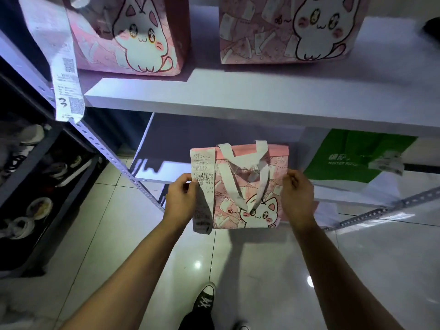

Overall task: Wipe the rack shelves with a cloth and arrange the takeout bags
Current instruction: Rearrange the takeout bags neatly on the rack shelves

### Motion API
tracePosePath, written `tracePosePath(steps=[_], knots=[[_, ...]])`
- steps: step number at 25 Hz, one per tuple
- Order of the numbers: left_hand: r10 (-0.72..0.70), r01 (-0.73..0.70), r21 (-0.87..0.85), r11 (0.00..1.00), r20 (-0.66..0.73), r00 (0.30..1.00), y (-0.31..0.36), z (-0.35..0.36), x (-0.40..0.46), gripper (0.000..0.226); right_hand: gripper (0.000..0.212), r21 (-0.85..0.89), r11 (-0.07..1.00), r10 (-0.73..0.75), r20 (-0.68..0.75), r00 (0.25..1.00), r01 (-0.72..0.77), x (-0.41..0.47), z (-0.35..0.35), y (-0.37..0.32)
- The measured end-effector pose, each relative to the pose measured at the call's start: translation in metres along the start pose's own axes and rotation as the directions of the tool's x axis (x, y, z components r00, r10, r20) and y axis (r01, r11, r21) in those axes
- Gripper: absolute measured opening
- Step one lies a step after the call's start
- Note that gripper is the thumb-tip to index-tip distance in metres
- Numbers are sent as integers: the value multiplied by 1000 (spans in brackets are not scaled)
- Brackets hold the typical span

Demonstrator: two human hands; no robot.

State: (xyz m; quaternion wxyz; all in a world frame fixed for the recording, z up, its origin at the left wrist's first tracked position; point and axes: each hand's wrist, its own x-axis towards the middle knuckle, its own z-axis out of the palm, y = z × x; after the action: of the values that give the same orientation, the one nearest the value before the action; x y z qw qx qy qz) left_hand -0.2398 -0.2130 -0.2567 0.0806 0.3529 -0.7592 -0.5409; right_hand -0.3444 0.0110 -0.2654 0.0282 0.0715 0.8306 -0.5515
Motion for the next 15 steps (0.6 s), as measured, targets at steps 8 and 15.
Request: tracePosePath(steps=[8,15], knots=[[66,-87,-118,989,-171,983,62,-66,-91,19,12,187,979,-90,46,995,80,-76,-57,-74],[272,-320,-142,937,-279,921,136,-131,-148,17,14,242,948,-221,34,975,207,-111,-91,-179]])
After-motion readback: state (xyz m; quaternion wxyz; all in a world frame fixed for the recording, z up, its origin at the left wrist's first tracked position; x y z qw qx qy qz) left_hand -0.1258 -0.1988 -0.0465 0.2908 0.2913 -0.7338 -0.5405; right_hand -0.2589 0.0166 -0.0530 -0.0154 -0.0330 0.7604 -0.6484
